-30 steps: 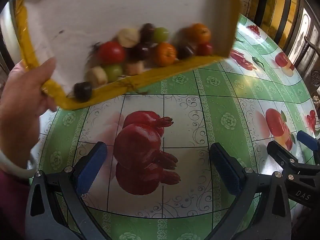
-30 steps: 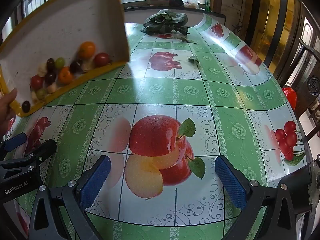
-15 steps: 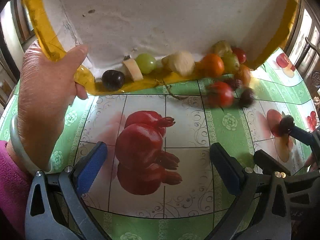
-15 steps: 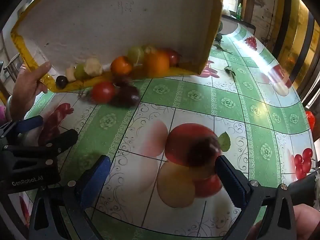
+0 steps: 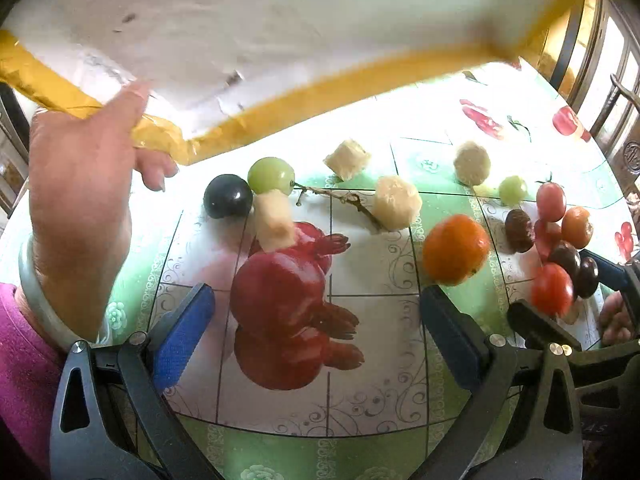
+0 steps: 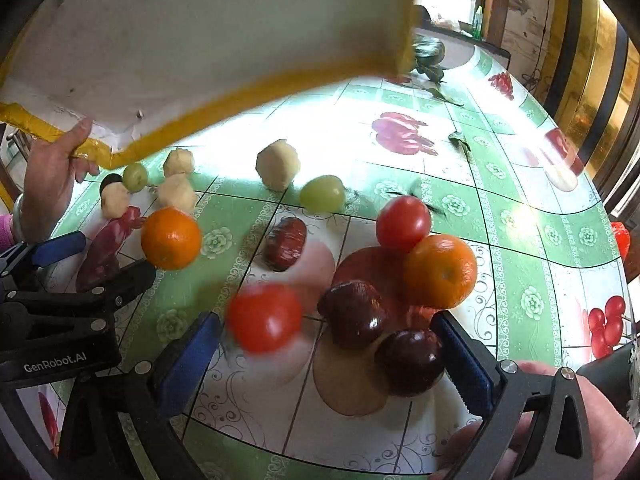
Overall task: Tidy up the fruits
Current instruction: 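Tip the white yellow-rimmed tray to pour fruits out, then set it down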
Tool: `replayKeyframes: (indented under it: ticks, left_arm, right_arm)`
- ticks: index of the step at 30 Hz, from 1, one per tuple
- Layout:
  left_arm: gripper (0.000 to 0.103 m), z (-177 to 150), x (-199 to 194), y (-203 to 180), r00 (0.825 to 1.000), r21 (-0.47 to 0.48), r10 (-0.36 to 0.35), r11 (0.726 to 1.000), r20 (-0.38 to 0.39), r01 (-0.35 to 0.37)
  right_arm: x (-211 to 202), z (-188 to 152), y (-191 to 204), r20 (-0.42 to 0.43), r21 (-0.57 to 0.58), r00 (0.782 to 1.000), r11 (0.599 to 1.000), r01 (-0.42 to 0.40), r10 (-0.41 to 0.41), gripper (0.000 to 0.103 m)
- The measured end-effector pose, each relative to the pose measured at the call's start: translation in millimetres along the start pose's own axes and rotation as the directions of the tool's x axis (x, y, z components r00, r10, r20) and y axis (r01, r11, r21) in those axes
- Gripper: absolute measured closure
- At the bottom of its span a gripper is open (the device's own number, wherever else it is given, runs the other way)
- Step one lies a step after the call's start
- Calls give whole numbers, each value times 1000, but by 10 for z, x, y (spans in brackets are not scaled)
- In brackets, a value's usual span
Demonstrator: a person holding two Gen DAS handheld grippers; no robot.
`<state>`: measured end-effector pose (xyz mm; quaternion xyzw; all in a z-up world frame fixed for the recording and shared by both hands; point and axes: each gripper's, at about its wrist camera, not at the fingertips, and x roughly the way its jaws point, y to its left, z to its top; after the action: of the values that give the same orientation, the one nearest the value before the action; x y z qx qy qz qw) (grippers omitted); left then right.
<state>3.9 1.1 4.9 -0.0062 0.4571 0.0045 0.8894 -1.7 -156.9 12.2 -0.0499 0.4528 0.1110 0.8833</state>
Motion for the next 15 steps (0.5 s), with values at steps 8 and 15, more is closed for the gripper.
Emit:
replayKeyframes:
  ticks: [8, 15]
  left_arm:
    - [0, -3, 3, 1, 1000, 0, 0, 1000, 0, 0]
    - [0, -3, 3, 1, 1000, 0, 0, 1000, 1, 0]
  right_arm:
    - [0, -6, 21, 1, -1, 1000, 1000, 0, 0, 0]
    - [-11, 3, 7, 0, -1, 1000, 1000, -2, 2, 0]
